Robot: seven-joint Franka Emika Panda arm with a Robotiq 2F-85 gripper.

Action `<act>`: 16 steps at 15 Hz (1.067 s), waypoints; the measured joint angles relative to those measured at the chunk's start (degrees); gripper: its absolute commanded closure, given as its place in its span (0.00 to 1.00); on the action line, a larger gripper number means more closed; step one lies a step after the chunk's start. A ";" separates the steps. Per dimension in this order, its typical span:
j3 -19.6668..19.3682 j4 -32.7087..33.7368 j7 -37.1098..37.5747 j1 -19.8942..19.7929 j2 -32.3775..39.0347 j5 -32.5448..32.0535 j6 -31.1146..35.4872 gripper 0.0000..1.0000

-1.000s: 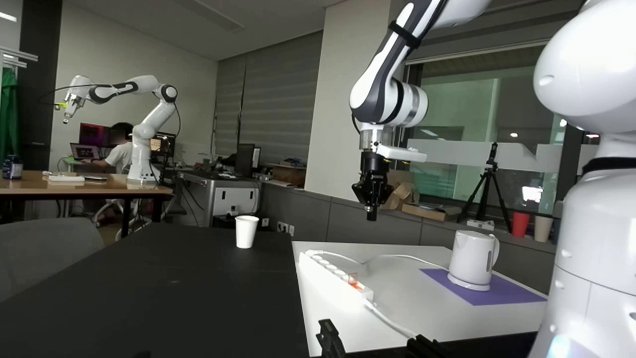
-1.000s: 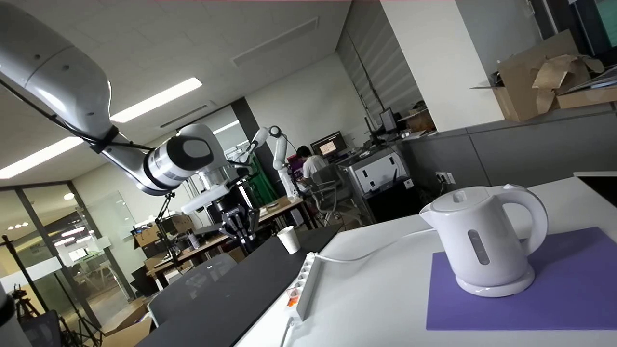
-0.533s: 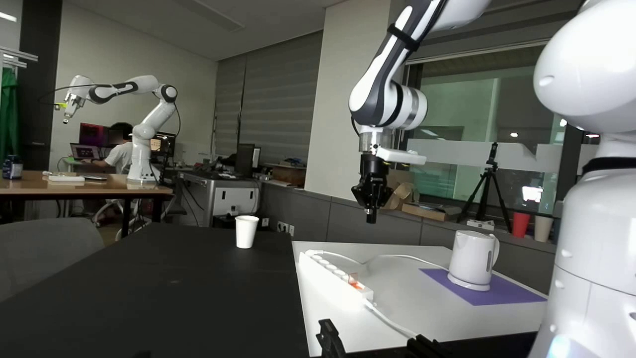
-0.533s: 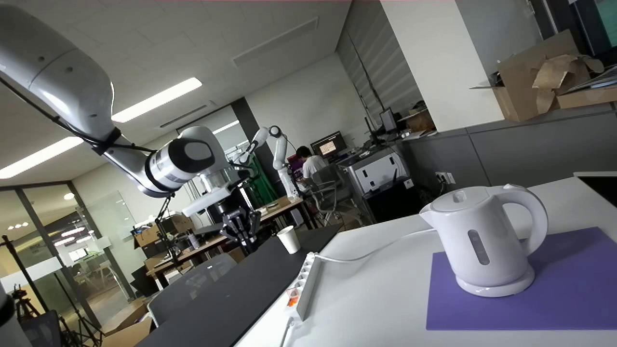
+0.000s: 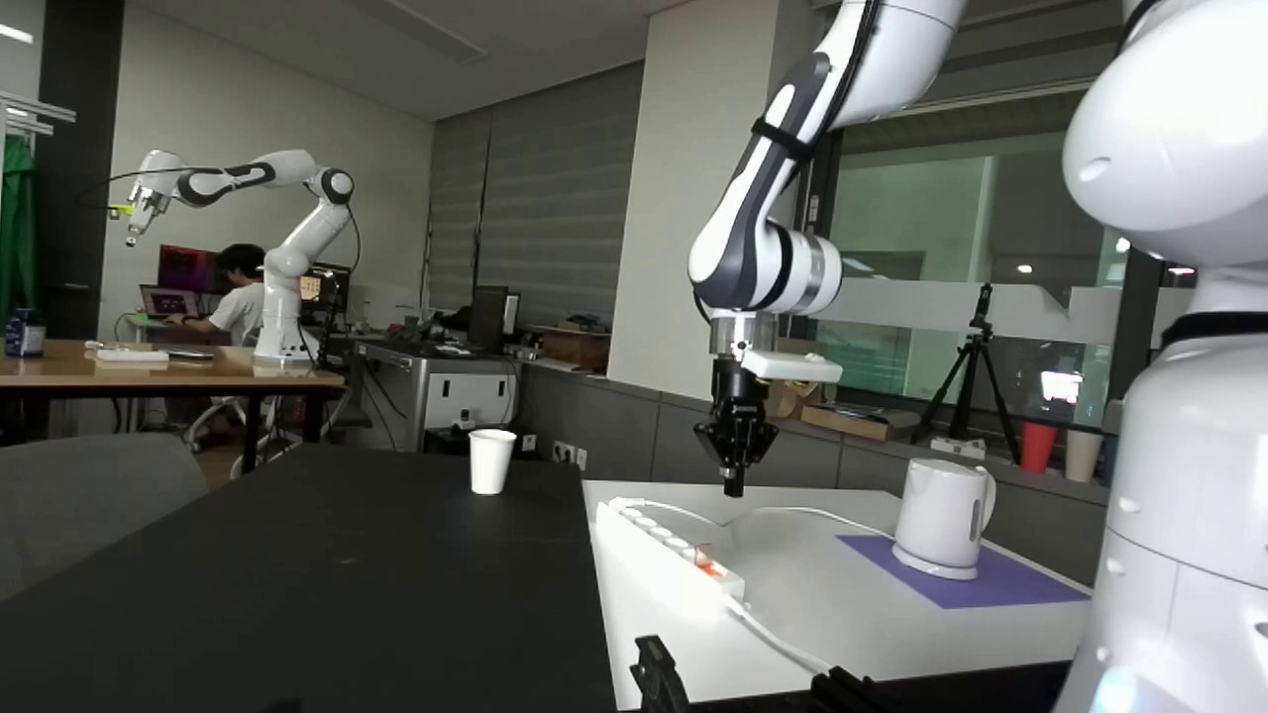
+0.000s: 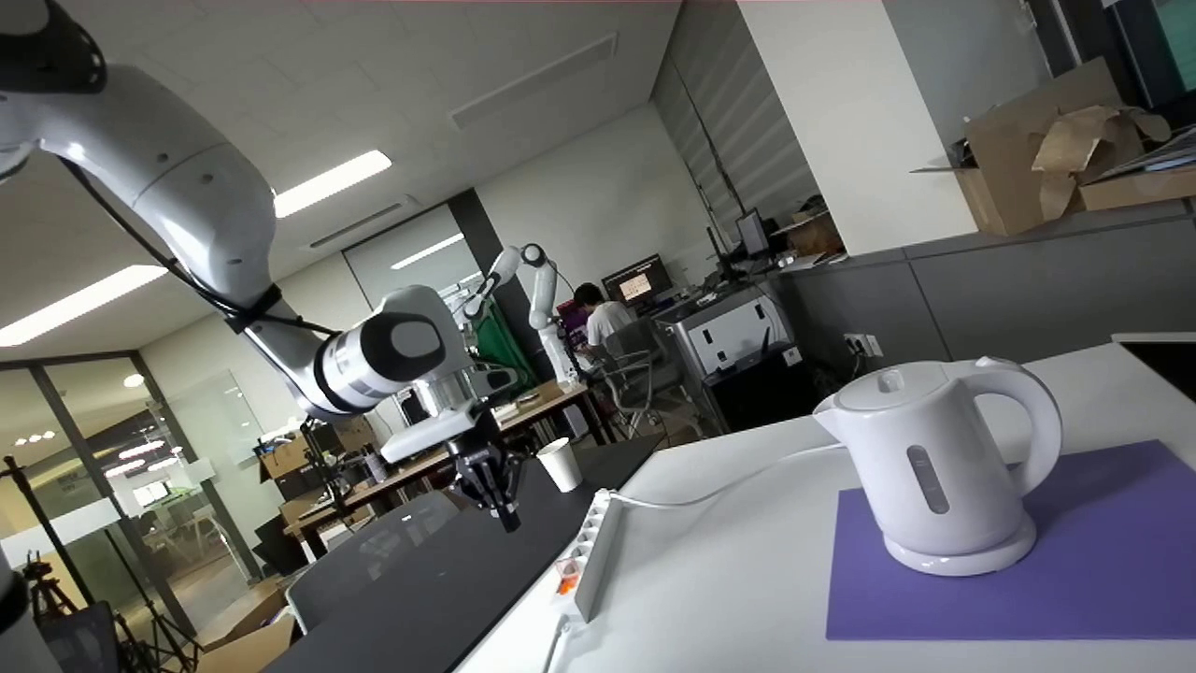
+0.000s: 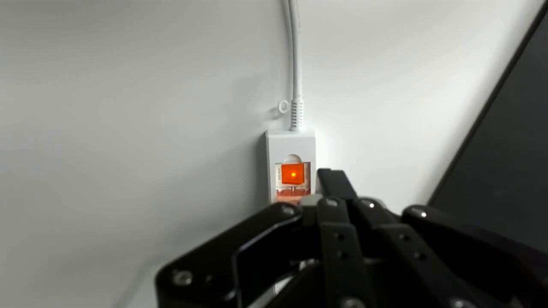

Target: Turn off the extension cord

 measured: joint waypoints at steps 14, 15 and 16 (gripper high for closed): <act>3.67 12.34 -1.11 -5.17 21.85 4.48 9.93 1.00; 3.83 12.75 -1.17 -5.47 22.45 4.48 9.93 1.00; 4.05 12.92 -1.22 -5.78 22.53 4.48 9.74 1.00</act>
